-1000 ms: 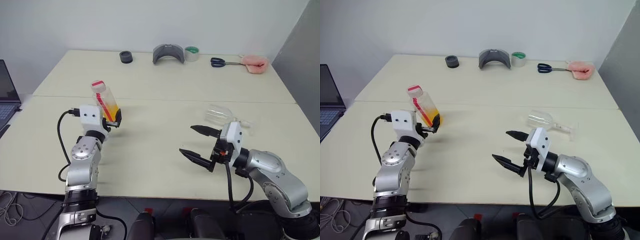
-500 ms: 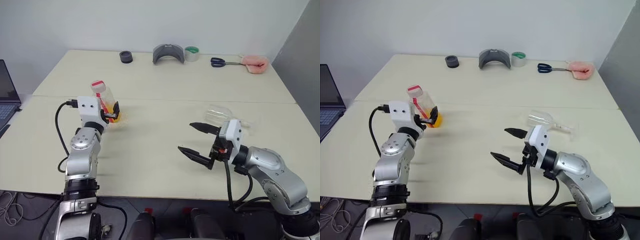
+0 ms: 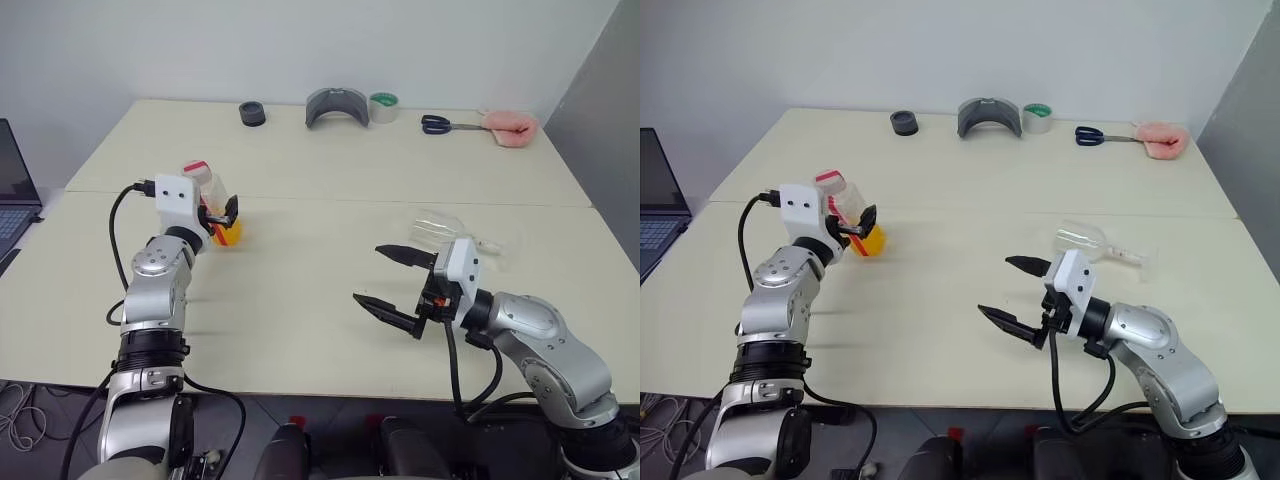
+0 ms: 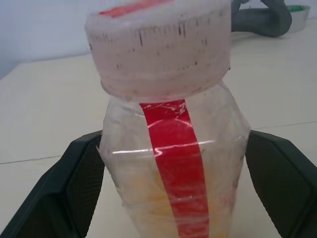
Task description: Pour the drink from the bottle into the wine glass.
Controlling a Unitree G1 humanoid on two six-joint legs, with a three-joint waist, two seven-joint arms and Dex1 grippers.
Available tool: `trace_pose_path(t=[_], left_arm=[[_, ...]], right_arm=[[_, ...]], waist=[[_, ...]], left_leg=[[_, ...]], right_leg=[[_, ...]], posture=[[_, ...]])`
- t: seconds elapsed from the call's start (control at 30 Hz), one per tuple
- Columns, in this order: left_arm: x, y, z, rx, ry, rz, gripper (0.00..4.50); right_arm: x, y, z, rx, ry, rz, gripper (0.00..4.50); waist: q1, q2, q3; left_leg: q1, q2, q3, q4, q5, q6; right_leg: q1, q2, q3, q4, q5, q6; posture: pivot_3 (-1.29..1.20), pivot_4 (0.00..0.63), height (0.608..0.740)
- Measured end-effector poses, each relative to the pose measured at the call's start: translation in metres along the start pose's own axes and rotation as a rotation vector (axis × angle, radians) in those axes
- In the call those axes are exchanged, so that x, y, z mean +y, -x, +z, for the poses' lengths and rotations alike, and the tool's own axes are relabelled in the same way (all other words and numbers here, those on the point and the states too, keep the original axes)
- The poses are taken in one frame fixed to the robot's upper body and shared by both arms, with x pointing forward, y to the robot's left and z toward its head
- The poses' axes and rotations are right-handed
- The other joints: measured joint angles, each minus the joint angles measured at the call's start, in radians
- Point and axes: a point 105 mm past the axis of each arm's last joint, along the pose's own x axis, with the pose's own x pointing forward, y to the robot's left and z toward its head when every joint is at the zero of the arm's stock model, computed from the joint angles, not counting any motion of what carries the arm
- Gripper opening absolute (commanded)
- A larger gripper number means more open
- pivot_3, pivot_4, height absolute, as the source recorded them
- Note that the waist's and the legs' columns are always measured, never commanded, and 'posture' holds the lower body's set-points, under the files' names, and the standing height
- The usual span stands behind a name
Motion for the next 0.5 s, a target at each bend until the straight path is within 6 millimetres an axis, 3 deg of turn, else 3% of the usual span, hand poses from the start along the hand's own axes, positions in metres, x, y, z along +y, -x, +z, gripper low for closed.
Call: trace_pose_path(t=[0.5], left_arm=[[-0.0054,-0.0065,-0.0032,-0.02,-0.017,-0.044,4.47]], right_arm=[[0.0012,-0.0013,-0.0014,0.008,0.001,0.004,4.5]], waist=[[0.0,0.0,0.0]], left_leg=[[0.0,0.0,0.0,0.0,0.0,0.0]], right_leg=[[0.0,0.0,0.0,0.0,0.0,0.0]], posture=[[0.0,0.15,0.74]])
